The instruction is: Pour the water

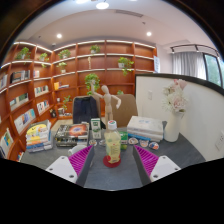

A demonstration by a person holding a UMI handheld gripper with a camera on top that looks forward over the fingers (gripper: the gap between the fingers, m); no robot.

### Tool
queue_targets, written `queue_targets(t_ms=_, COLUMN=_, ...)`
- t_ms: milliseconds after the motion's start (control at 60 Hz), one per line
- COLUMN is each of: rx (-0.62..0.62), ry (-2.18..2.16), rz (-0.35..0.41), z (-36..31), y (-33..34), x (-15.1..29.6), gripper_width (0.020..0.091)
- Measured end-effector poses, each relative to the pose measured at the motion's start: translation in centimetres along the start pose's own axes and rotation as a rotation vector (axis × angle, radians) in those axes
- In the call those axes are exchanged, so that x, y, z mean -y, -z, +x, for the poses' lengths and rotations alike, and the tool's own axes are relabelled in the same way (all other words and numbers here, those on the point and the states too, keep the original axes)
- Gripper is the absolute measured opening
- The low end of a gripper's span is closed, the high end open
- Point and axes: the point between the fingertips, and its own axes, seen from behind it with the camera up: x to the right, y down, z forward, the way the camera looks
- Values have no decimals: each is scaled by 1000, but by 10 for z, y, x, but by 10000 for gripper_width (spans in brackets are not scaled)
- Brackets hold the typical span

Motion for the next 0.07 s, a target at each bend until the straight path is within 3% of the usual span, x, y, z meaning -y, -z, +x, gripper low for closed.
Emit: queue_targets(t_ms=67, rx=33, ry=17, rz=14, z=-8, y=-3, x=4, gripper_width=782)
